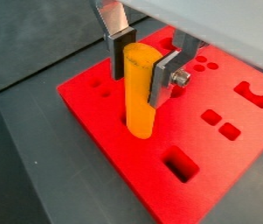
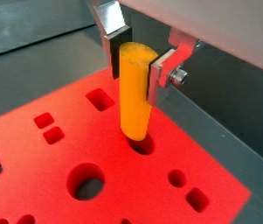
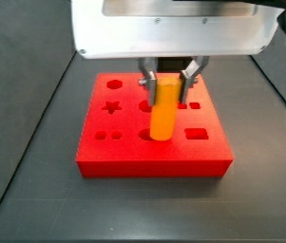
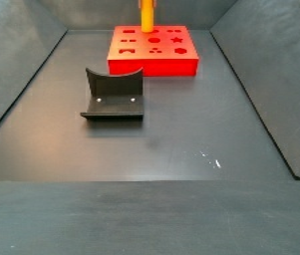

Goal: Insert the oval object.

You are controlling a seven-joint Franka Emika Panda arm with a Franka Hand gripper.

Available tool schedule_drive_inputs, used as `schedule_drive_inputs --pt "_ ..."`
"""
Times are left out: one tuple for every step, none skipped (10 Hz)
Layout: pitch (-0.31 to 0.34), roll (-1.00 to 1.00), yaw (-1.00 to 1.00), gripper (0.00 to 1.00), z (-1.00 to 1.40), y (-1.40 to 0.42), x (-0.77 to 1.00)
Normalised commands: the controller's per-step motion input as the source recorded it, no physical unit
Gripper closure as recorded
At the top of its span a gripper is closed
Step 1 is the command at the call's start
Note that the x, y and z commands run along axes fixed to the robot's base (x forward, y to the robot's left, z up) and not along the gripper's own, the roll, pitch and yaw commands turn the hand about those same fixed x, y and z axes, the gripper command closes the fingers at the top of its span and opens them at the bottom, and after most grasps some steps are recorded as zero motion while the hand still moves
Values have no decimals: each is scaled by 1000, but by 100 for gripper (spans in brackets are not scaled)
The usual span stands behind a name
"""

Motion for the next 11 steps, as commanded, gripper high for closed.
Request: schedule_drive_inputs --pt "-64 113 -3 100 -129 -29 -369" --pt "-46 91 -17 100 -89 0 -280" --pt "-27 34 3 100 -34 -26 0" --pt "0 60 146 100 -91 -37 214" --pt "0 63 183 100 -106 -74 260" --pt "0 93 200 100 -151 -46 303" --pt "0 156 66 100 -194 0 0" --pt "0 149 0 100 -174 0 -180" --pt "0 150 0 100 -143 -29 -51" --pt "24 293 0 100 -246 -60 0" --pt "44 354 0 100 -380 -57 23"
